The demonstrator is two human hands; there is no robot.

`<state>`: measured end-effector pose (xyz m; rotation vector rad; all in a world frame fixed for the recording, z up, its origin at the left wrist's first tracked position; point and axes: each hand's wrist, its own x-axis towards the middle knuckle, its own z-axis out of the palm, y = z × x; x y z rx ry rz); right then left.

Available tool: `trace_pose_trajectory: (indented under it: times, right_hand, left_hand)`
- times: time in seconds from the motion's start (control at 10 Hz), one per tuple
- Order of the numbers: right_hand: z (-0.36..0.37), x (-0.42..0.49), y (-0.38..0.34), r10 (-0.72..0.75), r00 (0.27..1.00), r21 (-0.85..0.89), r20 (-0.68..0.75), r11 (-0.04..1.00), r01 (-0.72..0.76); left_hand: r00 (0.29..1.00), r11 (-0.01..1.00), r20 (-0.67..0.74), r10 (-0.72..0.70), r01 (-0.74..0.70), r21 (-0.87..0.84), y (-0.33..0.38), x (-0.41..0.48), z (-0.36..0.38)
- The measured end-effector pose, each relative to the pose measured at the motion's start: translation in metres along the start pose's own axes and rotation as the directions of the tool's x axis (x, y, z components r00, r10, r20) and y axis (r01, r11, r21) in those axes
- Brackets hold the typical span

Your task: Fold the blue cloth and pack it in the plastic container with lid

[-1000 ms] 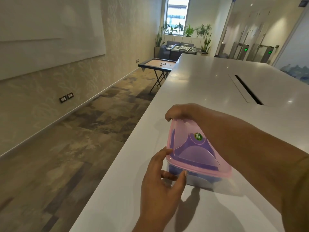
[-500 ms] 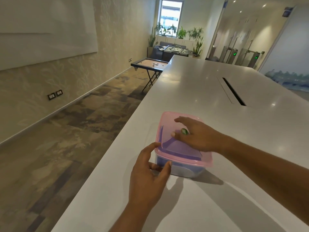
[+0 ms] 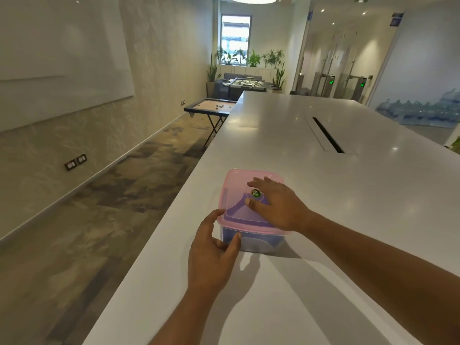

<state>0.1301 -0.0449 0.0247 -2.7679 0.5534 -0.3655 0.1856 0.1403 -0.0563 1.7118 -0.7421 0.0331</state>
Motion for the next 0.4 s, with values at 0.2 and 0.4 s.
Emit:
trace_pose_trajectory:
  times: [0.2, 0.4]
  right_hand:
    - [-0.005, -0.022, -0.008, 0.138, 0.97, 0.234, -0.198, 0.968, -0.089]
    - [-0.014, -0.074, 0.007, 0.139, 0.979, 0.304, -0.151, 0.949, -0.087]
  left_hand:
    - [1.0, 0.996, -0.022, 0.018, -0.016, 0.085, 0.005, -0.002, -0.002]
    - [0.995, 0.985, -0.097, -0.026, 0.041, 0.165, 0.013, -0.011, -0.003]
